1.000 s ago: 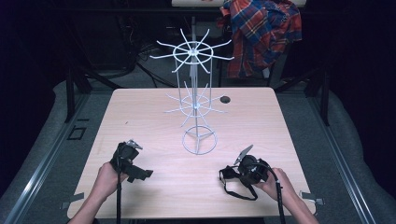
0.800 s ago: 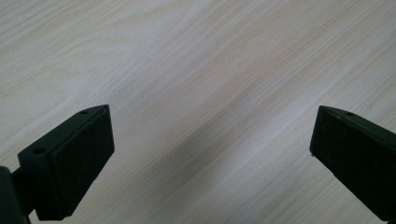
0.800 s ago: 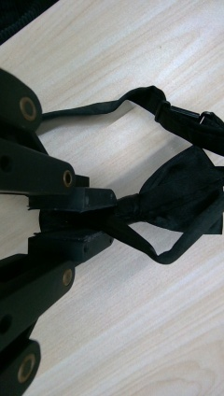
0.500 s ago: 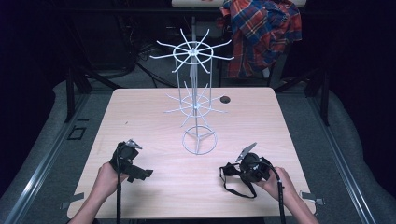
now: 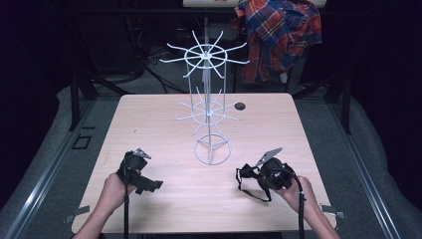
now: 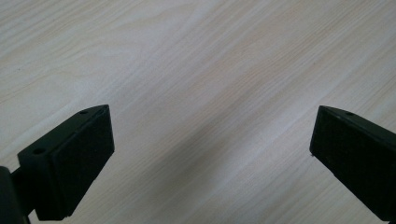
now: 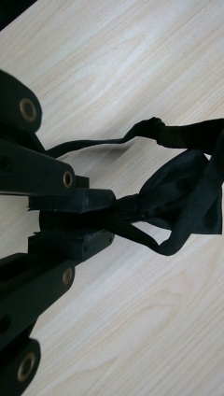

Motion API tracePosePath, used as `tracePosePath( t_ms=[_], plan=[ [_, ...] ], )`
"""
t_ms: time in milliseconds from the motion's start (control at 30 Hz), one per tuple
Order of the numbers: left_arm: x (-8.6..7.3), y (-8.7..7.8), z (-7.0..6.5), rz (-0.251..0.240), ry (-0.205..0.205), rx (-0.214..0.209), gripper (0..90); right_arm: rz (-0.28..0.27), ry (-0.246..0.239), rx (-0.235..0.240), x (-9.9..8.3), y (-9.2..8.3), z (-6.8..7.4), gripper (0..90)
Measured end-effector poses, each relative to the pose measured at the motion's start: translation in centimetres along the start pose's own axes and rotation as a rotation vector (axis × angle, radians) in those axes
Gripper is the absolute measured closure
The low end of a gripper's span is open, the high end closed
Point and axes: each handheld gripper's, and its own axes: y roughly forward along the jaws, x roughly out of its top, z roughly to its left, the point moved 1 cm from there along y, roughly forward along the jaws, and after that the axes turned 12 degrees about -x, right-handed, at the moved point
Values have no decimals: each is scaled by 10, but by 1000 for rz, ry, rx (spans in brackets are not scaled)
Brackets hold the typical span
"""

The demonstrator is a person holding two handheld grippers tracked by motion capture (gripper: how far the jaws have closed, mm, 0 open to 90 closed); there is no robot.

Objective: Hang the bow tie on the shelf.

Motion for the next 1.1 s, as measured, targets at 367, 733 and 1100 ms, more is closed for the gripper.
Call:
tracePosePath(
  t_ms=[367, 733, 1100],
  plan=[
    [0, -4, -1, -31, 5, 18, 0, -34, 55, -40, 15, -2, -5, 816],
    [0, -4, -1, -29, 5, 18, 0, -95, 126, -77, 22, -14, -19, 816],
    [0, -3, -1, -25, 8, 14, 1, -137, 175, -84, 36, -17, -28, 816]
  ],
)
